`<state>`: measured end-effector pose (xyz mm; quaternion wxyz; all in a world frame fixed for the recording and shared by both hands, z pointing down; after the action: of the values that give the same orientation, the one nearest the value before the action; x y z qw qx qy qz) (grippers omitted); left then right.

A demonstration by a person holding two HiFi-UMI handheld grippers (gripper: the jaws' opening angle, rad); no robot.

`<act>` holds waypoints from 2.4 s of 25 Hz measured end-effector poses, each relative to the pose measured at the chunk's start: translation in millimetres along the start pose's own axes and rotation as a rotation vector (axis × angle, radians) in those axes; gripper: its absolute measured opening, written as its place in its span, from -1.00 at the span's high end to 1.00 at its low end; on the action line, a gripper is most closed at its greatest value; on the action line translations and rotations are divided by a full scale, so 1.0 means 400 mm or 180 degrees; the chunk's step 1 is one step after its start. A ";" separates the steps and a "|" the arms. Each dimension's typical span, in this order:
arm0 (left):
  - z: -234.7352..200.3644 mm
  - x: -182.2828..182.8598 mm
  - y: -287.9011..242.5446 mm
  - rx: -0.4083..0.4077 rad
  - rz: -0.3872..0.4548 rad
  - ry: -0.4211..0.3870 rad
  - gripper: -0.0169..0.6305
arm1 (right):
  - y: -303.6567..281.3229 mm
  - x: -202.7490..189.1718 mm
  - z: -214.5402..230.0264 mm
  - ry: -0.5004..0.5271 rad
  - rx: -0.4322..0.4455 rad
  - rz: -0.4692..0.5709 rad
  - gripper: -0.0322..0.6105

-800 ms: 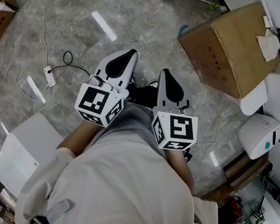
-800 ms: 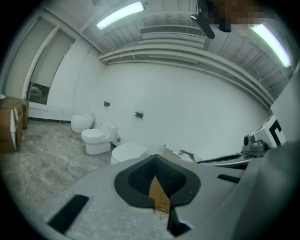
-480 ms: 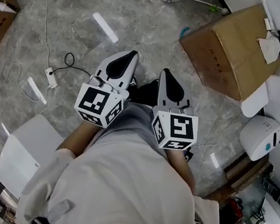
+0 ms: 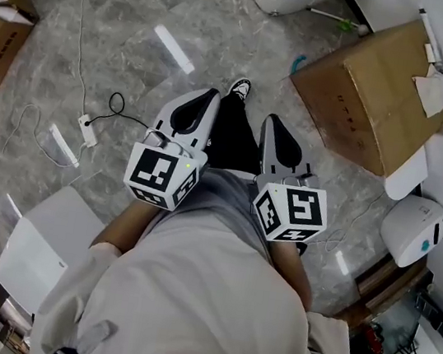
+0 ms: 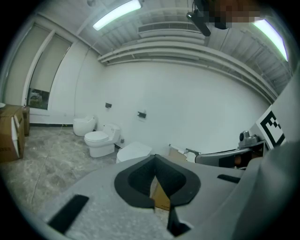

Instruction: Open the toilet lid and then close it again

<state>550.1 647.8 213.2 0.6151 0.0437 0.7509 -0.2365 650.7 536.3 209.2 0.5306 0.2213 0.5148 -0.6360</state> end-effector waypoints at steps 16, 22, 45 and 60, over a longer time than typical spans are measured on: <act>-0.180 0.087 -0.318 -0.0206 -0.0246 0.0019 0.93 | -0.356 0.174 0.071 0.0219 0.0508 -0.0070 0.87; -0.260 0.127 -0.472 -0.0211 -0.0392 0.0013 0.93 | -0.510 0.244 0.140 0.0155 0.0490 -0.0254 0.87; -0.415 0.298 -0.874 -0.0627 -0.0358 -0.0082 0.92 | -0.834 0.451 0.277 -0.0056 0.0502 -0.0551 0.87; -0.675 0.401 -1.248 -0.1249 -0.0615 -0.0250 0.92 | -1.121 0.612 0.407 -0.0525 -0.0453 -0.0315 0.87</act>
<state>89.9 280.5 247.7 0.6150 -0.1582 0.7587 -0.1453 206.0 240.4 255.4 0.5535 0.1043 0.5235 -0.6393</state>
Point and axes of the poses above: the fingertips, and each gripper's own axes: y backward along the fingers, z to its right, x out of its top, the point moved 5 cm from there along y, backward along the fingers, and after that the axes turned 8 degrees about -y, right-handed, at the moved point
